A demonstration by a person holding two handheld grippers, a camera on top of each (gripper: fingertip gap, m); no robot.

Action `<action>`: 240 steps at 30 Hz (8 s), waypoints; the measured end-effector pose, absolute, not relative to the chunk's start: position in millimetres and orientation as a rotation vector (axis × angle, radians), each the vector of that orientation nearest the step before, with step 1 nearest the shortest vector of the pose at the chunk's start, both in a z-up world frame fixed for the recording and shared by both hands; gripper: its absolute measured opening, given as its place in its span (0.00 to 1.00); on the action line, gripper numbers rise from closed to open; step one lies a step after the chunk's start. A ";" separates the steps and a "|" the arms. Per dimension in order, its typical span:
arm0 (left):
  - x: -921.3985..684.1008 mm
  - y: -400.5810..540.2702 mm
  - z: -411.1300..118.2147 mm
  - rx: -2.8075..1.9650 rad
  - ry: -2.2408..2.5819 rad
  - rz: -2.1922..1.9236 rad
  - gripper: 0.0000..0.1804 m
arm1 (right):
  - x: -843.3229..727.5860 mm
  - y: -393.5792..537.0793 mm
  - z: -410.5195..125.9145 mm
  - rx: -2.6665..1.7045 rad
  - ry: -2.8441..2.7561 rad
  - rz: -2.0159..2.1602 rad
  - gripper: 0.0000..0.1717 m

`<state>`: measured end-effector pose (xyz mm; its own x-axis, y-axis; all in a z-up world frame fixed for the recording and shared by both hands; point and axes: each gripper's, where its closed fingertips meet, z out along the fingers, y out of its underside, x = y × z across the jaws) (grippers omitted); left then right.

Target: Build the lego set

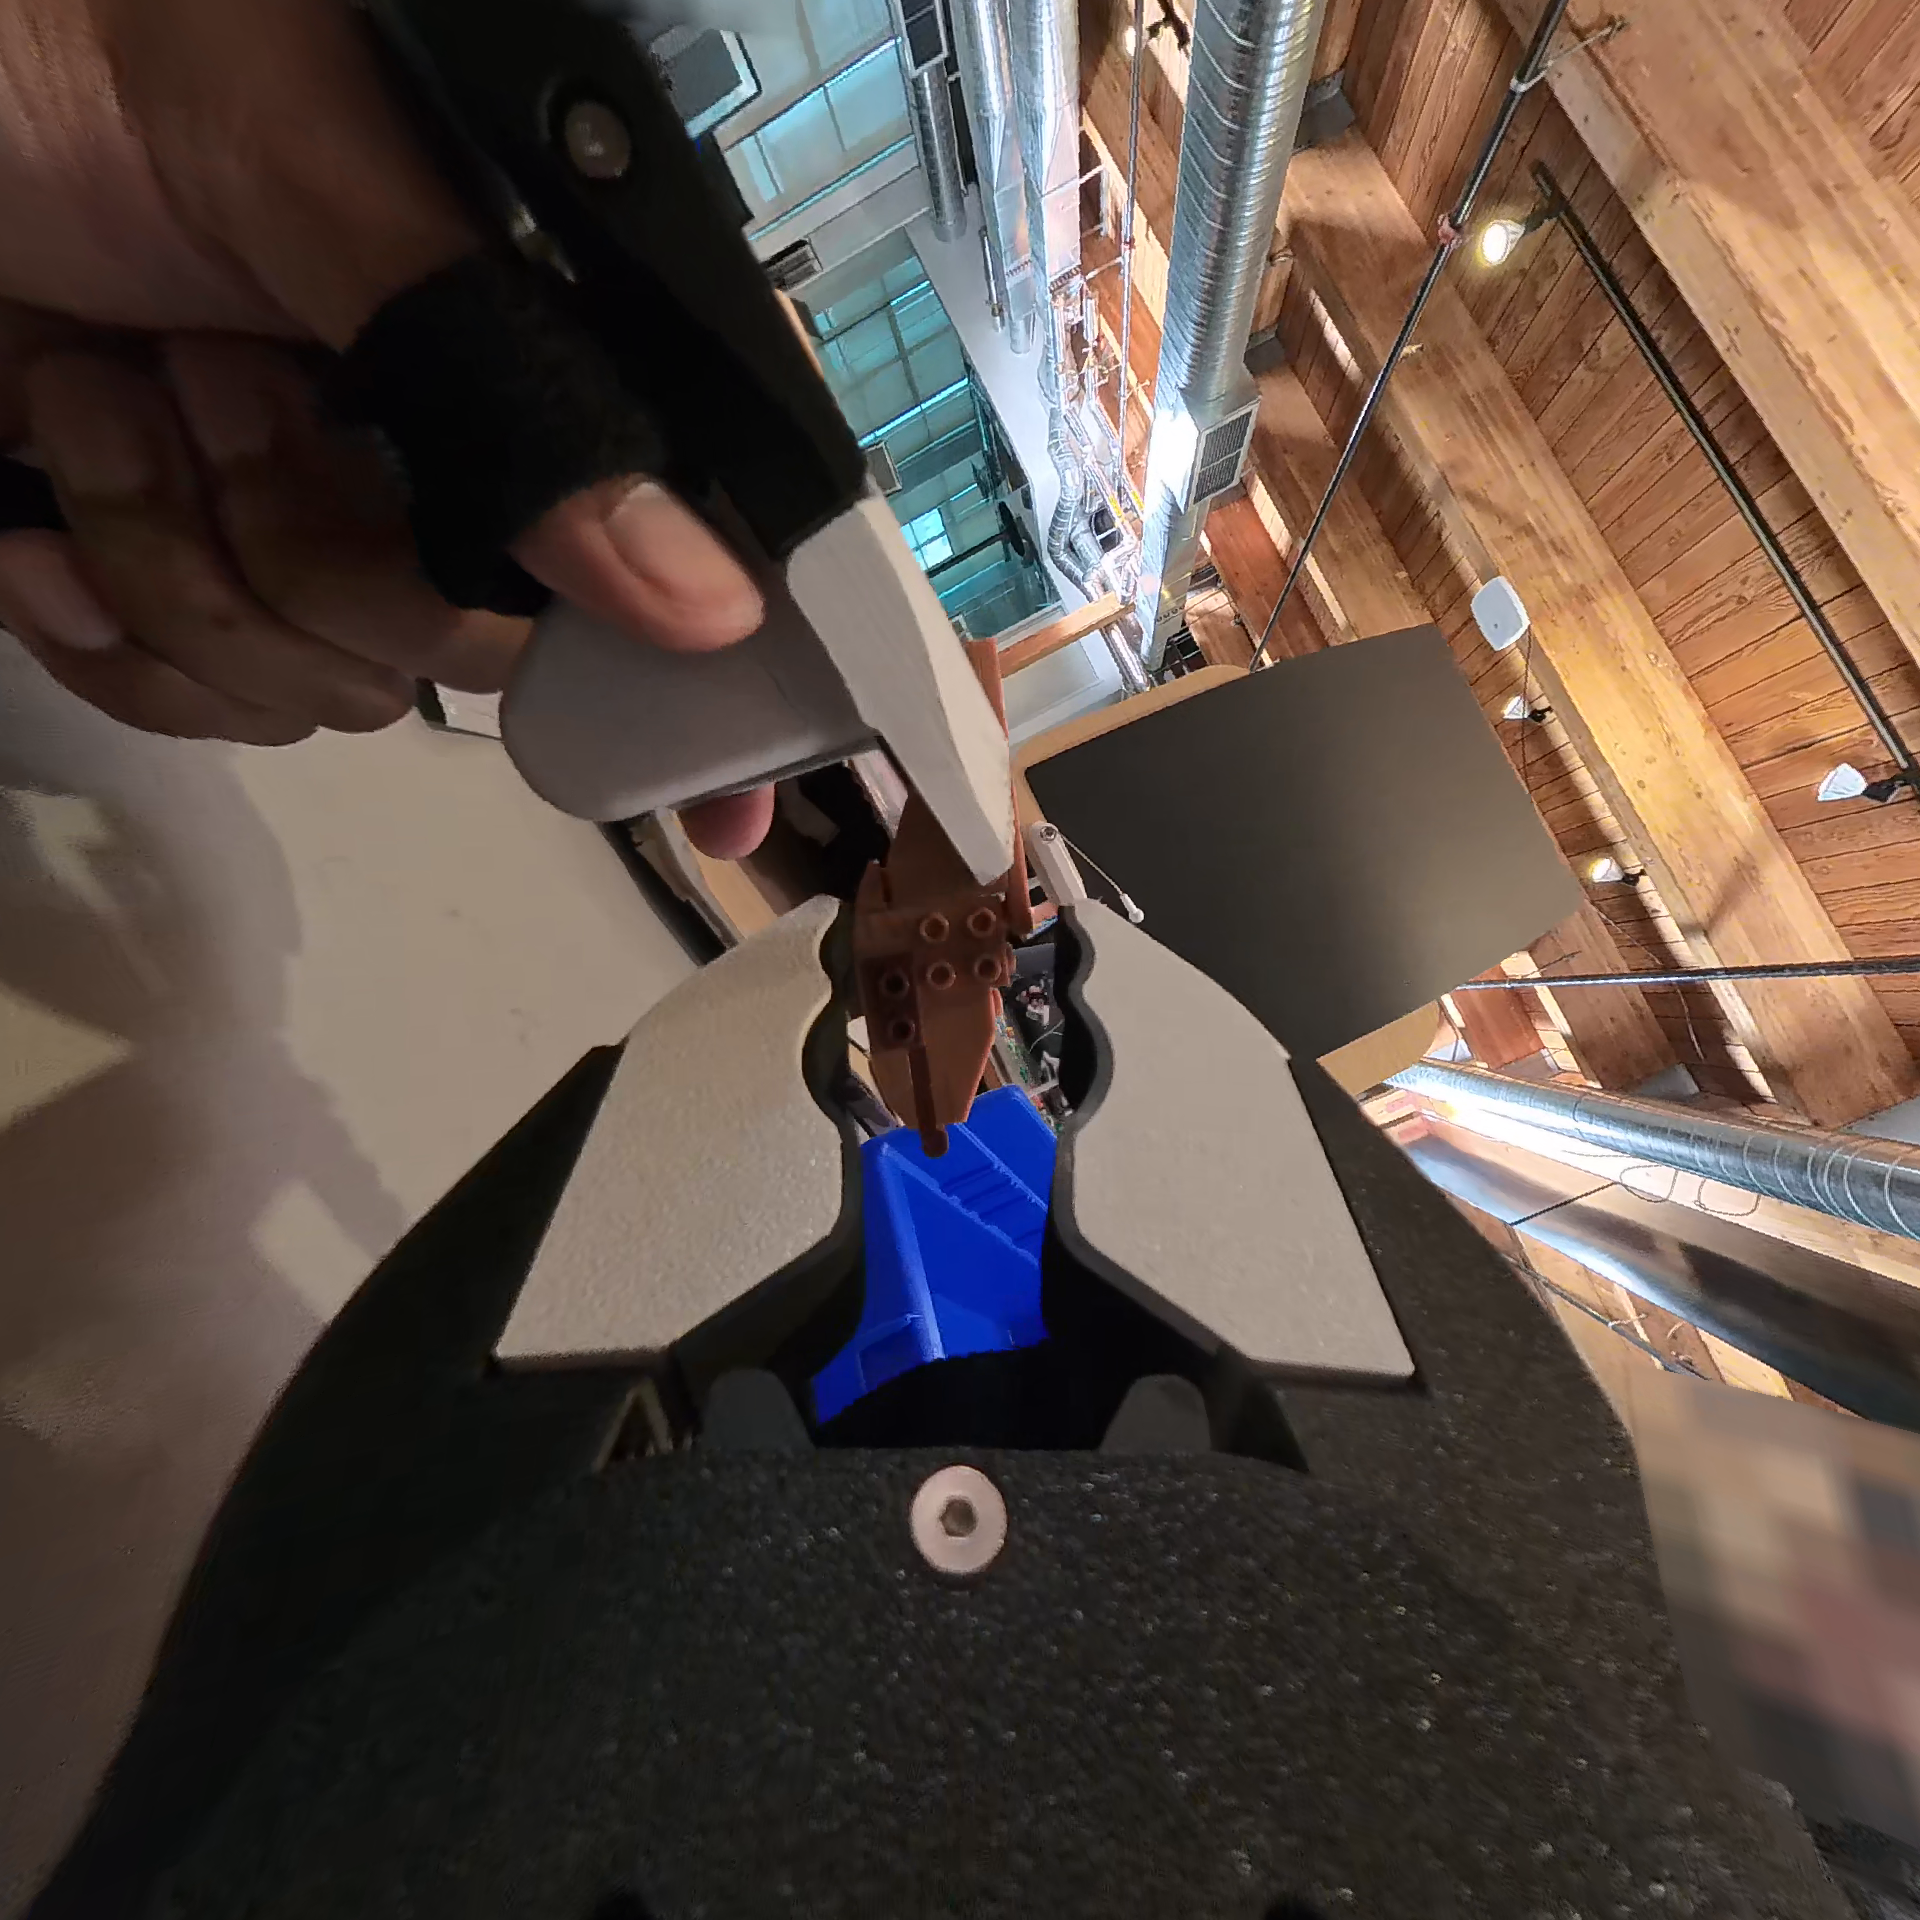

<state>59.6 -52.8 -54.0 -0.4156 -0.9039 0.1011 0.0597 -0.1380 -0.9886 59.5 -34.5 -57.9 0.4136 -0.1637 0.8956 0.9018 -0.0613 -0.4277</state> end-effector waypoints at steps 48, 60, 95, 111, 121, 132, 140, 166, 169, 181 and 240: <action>61.4 -58.5 -71.1 -1.105 1.576 -1.662 0.07 | 52.7 -35.5 -62.1 -1.343 -0.800 -1.003 0.17; 58.8 -57.7 -62.1 -1.049 1.544 -1.644 0.06 | 49.6 -36.0 -63.1 -1.332 -0.816 -0.997 0.17; 58.1 -59.6 -69.7 -1.154 1.573 -1.772 0.05 | 46.8 -35.0 -67.5 -1.361 -0.858 -0.972 0.18; 54.5 -56.1 -61.1 -1.173 1.531 -1.903 0.13 | 48.6 -36.0 -62.1 -1.372 -0.838 -0.916 0.18; 55.0 -59.7 -63.4 -1.130 1.553 -1.830 0.05 | 47.7 -36.5 -63.5 -1.388 -0.851 -0.881 0.17; 56.9 -60.1 -66.1 -1.146 1.534 -1.821 0.05 | 49.2 -38.7 -66.8 -1.432 -0.850 -0.815 0.17; 56.2 -49.6 -56.1 -1.163 1.468 -1.838 0.17 | 54.2 -38.5 -63.7 -1.437 -0.802 -0.761 0.17; 25.6 -75.7 -39.8 -0.589 1.605 -1.666 0.13 | 22.4 -62.3 -40.4 -1.324 -0.719 -0.085 0.17; 22.6 -81.2 -42.1 -0.535 1.635 -1.645 0.13 | 18.4 -63.7 -41.9 -1.321 -0.742 -0.070 0.17; 20.7 -86.0 -45.5 -0.482 1.652 -1.624 0.10 | 16.6 -66.1 -41.5 -1.306 -0.782 -0.140 0.17; 39.8 -78.0 -52.2 -0.968 1.605 -1.961 0.05 | 36.0 -44.2 -50.9 -1.292 -0.839 -0.841 0.19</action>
